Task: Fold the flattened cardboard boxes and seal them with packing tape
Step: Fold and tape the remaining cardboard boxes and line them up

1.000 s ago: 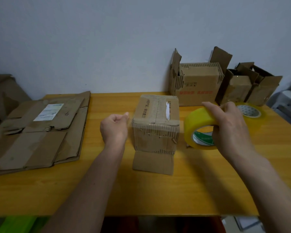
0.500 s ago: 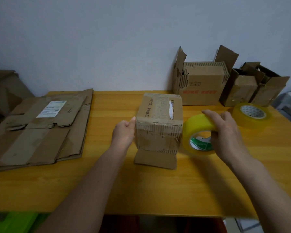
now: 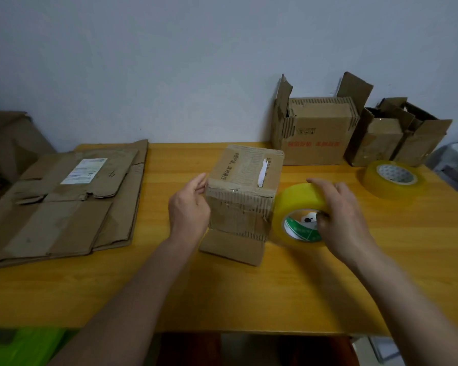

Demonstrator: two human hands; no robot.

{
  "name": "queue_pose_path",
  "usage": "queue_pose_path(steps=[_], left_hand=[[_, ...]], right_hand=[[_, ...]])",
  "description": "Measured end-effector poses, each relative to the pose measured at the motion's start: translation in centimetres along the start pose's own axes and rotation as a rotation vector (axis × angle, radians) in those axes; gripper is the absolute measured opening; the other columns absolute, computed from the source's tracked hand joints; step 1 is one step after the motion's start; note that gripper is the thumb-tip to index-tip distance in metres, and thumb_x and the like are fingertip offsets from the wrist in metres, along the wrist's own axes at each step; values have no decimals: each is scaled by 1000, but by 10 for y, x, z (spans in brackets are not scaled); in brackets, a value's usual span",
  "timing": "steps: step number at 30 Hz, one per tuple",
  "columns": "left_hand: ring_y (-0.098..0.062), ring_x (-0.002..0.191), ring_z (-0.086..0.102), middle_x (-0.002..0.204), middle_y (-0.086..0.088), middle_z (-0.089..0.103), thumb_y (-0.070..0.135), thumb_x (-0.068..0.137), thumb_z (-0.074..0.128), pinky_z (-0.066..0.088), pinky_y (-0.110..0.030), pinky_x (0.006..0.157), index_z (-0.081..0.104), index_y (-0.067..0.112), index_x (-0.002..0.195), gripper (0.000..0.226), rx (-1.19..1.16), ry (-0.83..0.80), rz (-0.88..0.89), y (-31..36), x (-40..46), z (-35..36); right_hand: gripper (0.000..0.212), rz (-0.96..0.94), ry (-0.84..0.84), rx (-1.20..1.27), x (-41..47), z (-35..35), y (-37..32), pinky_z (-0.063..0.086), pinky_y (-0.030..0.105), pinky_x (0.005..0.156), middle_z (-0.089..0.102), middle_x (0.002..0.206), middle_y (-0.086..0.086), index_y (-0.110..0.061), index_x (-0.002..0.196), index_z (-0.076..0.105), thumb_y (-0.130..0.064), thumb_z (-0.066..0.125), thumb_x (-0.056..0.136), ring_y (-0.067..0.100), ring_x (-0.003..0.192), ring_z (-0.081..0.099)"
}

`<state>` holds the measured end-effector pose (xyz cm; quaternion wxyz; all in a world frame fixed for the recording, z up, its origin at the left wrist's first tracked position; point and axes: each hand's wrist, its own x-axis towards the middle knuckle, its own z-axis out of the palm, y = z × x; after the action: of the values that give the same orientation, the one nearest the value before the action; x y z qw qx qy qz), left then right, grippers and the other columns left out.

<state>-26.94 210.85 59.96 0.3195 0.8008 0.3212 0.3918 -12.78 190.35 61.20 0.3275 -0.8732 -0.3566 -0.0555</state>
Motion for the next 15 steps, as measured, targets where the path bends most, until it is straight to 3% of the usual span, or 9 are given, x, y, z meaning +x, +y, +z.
queue_pose_path(steps=[2, 5, 7, 8, 10, 11, 13, 15], left_hand=[[-8, 110, 54, 132, -2, 57, -1, 98, 39, 43, -18, 91, 44, 8, 142, 45, 2, -106, -6, 7, -4, -4], [-7, 101, 49, 120, 11, 50, 23, 105, 32, 44, -25, 82, 47, 16, 141, 40, 35, -254, -72, 16, 6, -9], [-15, 107, 52, 128, 3, 55, 45, 103, 28, 46, -34, 90, 57, 19, 127, 46, 202, -317, -109, 18, 23, -11], [-21, 116, 49, 134, -4, 52, 53, 100, 30, 43, -39, 99, 58, 21, 125, 49, 399, -337, -83, 20, 32, -11], [-25, 131, 35, 145, -9, 40, 52, 97, 42, 29, -41, 110, 57, 17, 129, 50, 710, -310, 36, 28, 41, -7], [-25, 130, 36, 143, -9, 43, 47, 97, 46, 27, -38, 110, 58, 14, 129, 47, 750, -297, 117, 33, 41, -2], [-27, 118, 45, 126, -8, 59, 45, 99, 43, 30, -37, 106, 65, 13, 117, 42, 720, -328, 221, 42, 33, 5], [-27, 115, 45, 116, -7, 63, 50, 100, 34, 33, -38, 101, 66, 13, 110, 50, 663, -385, 228, 43, 22, 7]], right_hand=[[69, -16, -28, 28, 0, -1, -3, 35, 30, 86, 35, 106, -4, -25, 143, 38, 5, 57, 84, 19, 107, 38], [69, -18, -136, 208, 2, -6, -10, 38, 27, 87, 42, 114, -3, -28, 143, 38, -5, 67, 84, 13, 108, 42], [70, -9, -220, 336, 0, -9, -15, 47, 31, 89, 46, 123, -3, -33, 141, 40, -14, 73, 82, 13, 112, 46], [71, -1, -271, 387, -2, -9, -18, 50, 33, 92, 46, 129, -5, -36, 140, 40, -18, 74, 80, 13, 115, 47], [72, 1, -363, 481, -7, -8, -26, 51, 29, 93, 46, 131, -14, -40, 139, 40, -22, 75, 79, 7, 116, 49], [73, 0, -389, 524, -10, -6, -31, 50, 24, 93, 47, 126, -20, -39, 138, 40, -22, 76, 78, 2, 113, 51], [75, -4, -405, 597, -14, -2, -38, 48, 16, 92, 47, 121, -27, -37, 139, 40, -22, 77, 75, -7, 110, 51], [78, -3, -412, 630, -14, 1, -40, 48, 19, 95, 50, 125, -23, -36, 138, 42, -27, 79, 70, -5, 114, 50]])
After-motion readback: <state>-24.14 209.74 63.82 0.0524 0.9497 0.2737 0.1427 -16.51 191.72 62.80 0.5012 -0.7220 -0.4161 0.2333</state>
